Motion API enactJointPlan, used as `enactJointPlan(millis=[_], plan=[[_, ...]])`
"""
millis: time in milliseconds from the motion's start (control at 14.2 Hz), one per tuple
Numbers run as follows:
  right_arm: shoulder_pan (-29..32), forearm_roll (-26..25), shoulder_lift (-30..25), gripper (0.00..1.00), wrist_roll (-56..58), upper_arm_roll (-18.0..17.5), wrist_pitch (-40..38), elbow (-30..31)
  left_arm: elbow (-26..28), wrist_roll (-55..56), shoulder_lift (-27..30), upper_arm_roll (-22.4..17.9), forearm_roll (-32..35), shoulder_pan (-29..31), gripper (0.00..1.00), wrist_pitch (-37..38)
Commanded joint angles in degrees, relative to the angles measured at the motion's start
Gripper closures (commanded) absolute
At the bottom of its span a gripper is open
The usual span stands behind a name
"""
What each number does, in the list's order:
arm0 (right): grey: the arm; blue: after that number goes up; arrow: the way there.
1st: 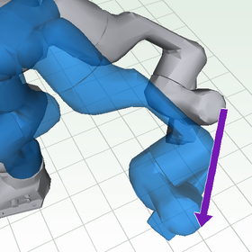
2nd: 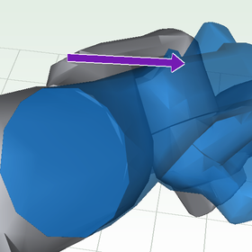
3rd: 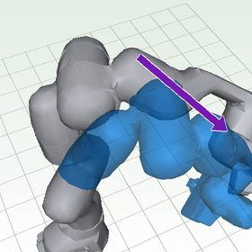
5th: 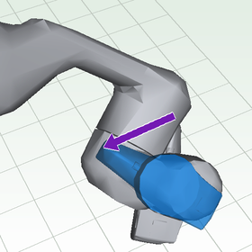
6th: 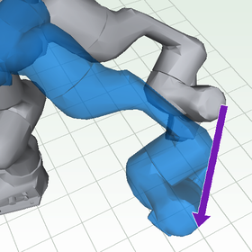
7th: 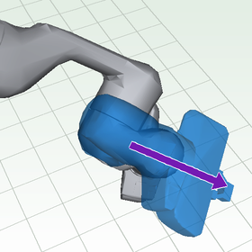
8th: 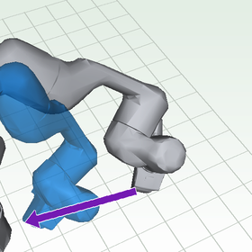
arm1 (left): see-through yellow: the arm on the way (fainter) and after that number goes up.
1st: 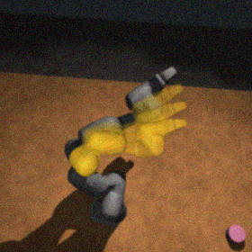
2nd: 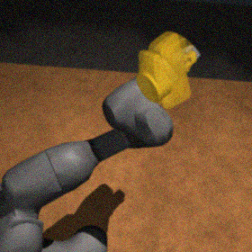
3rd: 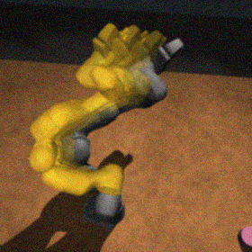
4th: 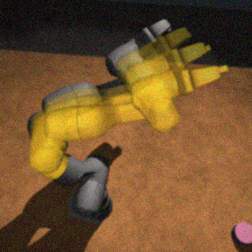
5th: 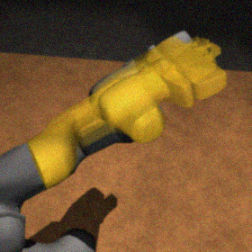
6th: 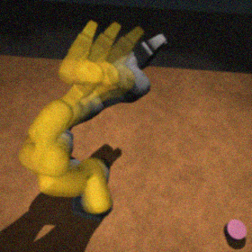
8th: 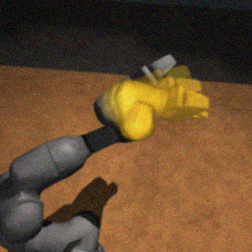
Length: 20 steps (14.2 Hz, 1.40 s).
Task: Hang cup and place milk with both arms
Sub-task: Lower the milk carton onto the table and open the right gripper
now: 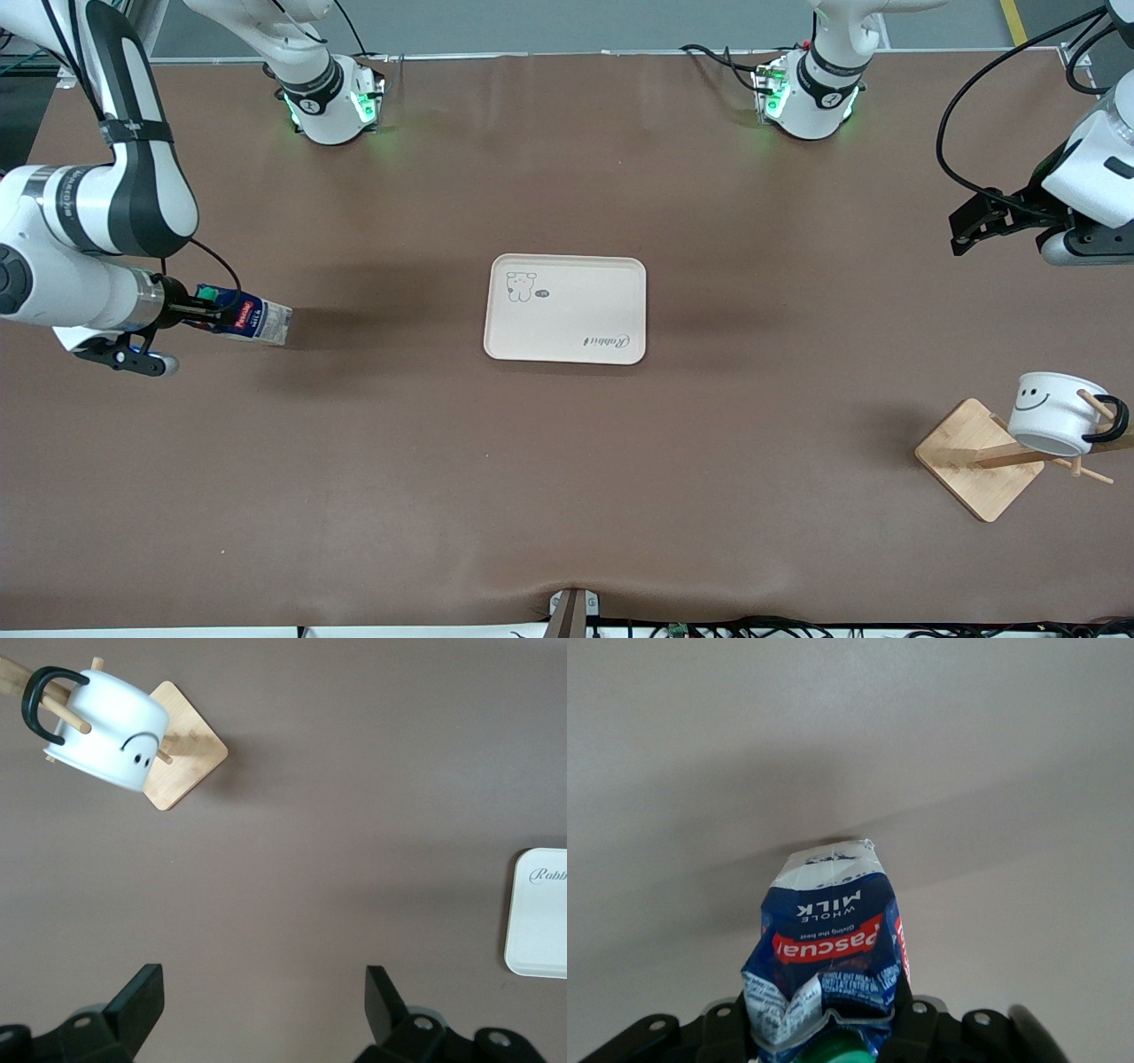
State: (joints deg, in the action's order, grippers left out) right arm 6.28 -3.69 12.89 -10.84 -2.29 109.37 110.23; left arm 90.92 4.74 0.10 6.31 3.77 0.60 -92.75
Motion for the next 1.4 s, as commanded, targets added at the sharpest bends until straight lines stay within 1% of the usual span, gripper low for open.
enactJointPlan(millis=[0,211,281,351,421,491,561,632,702,982,1053,1193,1333], plan=[[3.38,-1.15,-3.13,1.00,3.28,-1.13,3.13,5.08,0.66,-0.79,0.86,-0.16,-1.31,0.19,0.00,-0.59],[3.65,-1.15,-3.22,1.00,3.28,-1.13,3.48,6.57,0.66,-1.92,0.86,-0.07,-1.40,0.19,0.00,-0.50],[3.91,-1.15,-3.40,1.00,3.28,-1.13,4.00,7.45,0.58,-2.80,0.78,-0.07,-2.61,0.19,0.00,-0.33],[3.91,-1.15,-3.83,0.98,3.28,-1.13,6.01,9.20,0.58,-3.16,0.78,-0.16,-4.19,0.28,0.00,0.02],[3.91,-1.15,-4.53,0.89,3.28,-1.13,9.16,11.56,0.31,-3.25,0.78,-0.16,-4.56,0.37,0.00,0.20],[3.91,-1.15,-5.06,0.68,3.28,-1.13,11.63,13.24,-0.04,-3.16,0.78,-0.25,-4.56,0.19,0.00,1.07],[3.91,-1.15,-5.07,0.58,3.28,-1.13,12.69,14.13,-0.65,-3.25,0.69,-0.16,-4.56,0.19,0.00,2.12],[3.91,-1.15,-5.15,0.30,3.28,-1.22,12.62,14.14,-1.00,-3.25,0.60,-0.16,-4.56,0.28,0.00,3.01],[3.91,-1.15,-5.16,0.00,3.20,-1.13,12.62,13.96,-1.35,-3.34,0.51,-0.16,-4.21,0.19,0.00,3.19],[3.91,-1.15,-5.16,0.00,3.02,-1.22,10.69,12.64,-2.76,-3.34,0.25,-0.34,-3.68,0.19,0.00,4.77],[3.82,-1.15,-5.16,0.00,2.50,-1.22,9.20,11.86,-2.76,-3.25,0.16,-0.42,-3.68,0.19,0.00,4.77],[3.91,-0.97,-4.54,0.00,2.23,-1.22,2.98,8.18,-2.76,-3.34,0.25,-0.43,-3.68,0.19,0.00,5.21],[3.91,-0.97,-3.93,0.00,3.10,-1.22,-2.12,2.04,-2.76,-3.16,0.51,-0.51,-3.77,0.28,0.00,6.09]])
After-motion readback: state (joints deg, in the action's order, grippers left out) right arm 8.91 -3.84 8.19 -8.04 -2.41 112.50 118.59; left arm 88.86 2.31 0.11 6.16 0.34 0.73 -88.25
